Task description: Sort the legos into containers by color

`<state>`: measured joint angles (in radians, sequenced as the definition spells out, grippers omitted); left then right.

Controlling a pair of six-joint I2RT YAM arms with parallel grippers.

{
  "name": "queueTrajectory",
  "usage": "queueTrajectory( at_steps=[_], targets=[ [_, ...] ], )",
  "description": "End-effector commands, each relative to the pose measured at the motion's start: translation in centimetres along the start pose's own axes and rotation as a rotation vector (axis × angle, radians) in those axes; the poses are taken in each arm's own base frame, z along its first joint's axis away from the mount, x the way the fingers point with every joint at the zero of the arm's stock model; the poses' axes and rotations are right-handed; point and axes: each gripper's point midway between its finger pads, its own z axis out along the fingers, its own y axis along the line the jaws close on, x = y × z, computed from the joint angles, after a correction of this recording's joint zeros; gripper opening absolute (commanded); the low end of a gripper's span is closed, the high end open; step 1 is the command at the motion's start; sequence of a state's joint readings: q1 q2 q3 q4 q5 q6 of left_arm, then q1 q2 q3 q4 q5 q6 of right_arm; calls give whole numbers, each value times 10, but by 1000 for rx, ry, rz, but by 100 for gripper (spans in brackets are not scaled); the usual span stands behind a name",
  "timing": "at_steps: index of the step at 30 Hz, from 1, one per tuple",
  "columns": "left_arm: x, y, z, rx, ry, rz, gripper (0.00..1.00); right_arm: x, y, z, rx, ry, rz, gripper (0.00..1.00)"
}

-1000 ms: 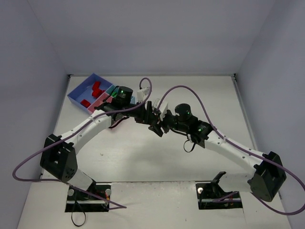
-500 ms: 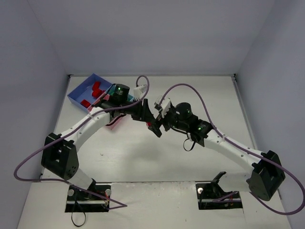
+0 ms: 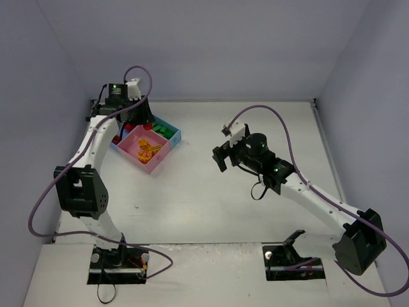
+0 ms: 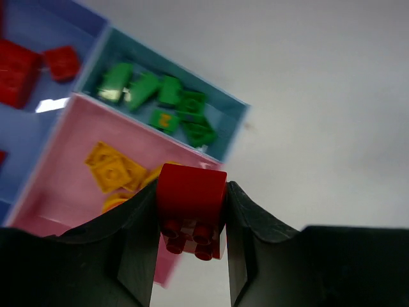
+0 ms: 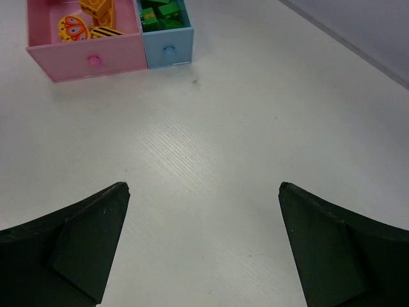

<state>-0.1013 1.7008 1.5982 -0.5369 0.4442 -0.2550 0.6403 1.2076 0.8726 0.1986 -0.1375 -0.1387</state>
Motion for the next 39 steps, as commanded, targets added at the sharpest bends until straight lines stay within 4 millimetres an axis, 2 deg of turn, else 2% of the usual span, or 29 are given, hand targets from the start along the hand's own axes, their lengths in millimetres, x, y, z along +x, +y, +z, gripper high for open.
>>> queueTrajectory(
  at_steps=[1, 2, 3, 4, 5, 6, 7, 9, 11, 12, 13, 14, 16, 17, 18, 22, 25, 27, 28, 30, 31, 32, 33, 34, 35, 36, 37, 38, 39],
  targets=[
    [-52, 65, -11, -280, -156, 22, 7, -12, -16, -6, 87, -37, 27, 100],
    [-61, 77, -9, -320, -185, 20, 9, -9, -17, -6, 89, -27, 29, 100],
    [-68, 102, -6, -395, -198, 3, 9, -8, -18, -6, 93, -22, 31, 100],
    [-74, 109, -4, -414, -212, 2, 9, -6, -18, -7, 95, -14, 41, 100],
    [-78, 129, -6, -451, -223, -24, 9, -4, -19, -7, 98, -6, 45, 100],
    [-78, 145, 0, -481, -220, -43, 9, -2, -21, -8, 108, -1, 52, 100],
    [-81, 166, -5, -539, -234, -65, 10, -2, -21, -9, 113, -1, 59, 100],
    [-79, 192, -1, -605, -232, -89, 13, -1, -23, -11, 123, 2, 77, 100],
    [-84, 211, -6, -649, -252, -104, 24, 4, -24, -13, 130, 10, 88, 100],
    [-82, 219, -1, -656, -245, -111, 27, 5, -24, -14, 138, 12, 102, 100],
    [-82, 222, 1, -659, -243, -112, 32, 7, -26, -15, 149, 19, 112, 100],
    [-82, 227, 4, -666, -238, -119, 45, 10, -26, -15, 155, 30, 130, 100],
    [-84, 229, 4, -669, -238, -130, 55, 14, -31, -17, 186, 52, 147, 100],
    [-86, 227, 2, -665, -248, -134, 62, 12, -33, -18, 197, 52, 147, 100],
    [-90, 226, 1, -662, -266, -139, 65, 13, -34, -19, 212, 54, 181, 100],
    [-91, 214, -8, -637, -286, -165, 68, 12, -40, -25, 255, 73, 209, 100],
    [-89, 204, -25, -641, -280, -175, 69, 10, -47, -30, 306, 80, 245, 100],
    [-87, 189, -46, -626, -295, -171, 69, 5, -60, -37, 390, 69, 276, 100],
    [-94, 174, -69, -613, -336, -161, 70, 10, -63, -41, 425, 88, 312, 100],
    [-78, 161, -82, -590, -309, -158, 70, 9, -81, -53, 530, 90, 361, 100],
    [-83, 146, -106, -577, -351, -142, 70, 7, -85, -57, 565, 80, 411, 100],
    [-78, 140, -117, -576, -357, -137, 70, 6, -96, -65, 618, 75, 433, 100],
    [-61, 134, -119, -556, -325, -142, 70, 4, -98, -69, 627, 81, 446, 100],
    [-63, 116, -146, -539, -379, -128, 71, 0, -100, -73, 623, 70, 461, 100],
    [-54, 109, -154, -531, -374, -126, 71, -2, -99, -76, 604, 74, 449, 100],
    [-35, 107, -157, -529, -345, -133, 72, -10, -94, -80, 544, 74, 444, 100],
    [-32, 90, -180, -505, -396, -112, 74, -14, -93, -84, 534, 68, 438, 100],
    [-24, 85, -187, -502, -399, -107, 74, -16, -94, -90, 545, 60, 453, 100],
    [-3, 84, -188, -504, -365, -114, 76, -25, -95, -103, 551, 22, 458, 100]
  ],
)
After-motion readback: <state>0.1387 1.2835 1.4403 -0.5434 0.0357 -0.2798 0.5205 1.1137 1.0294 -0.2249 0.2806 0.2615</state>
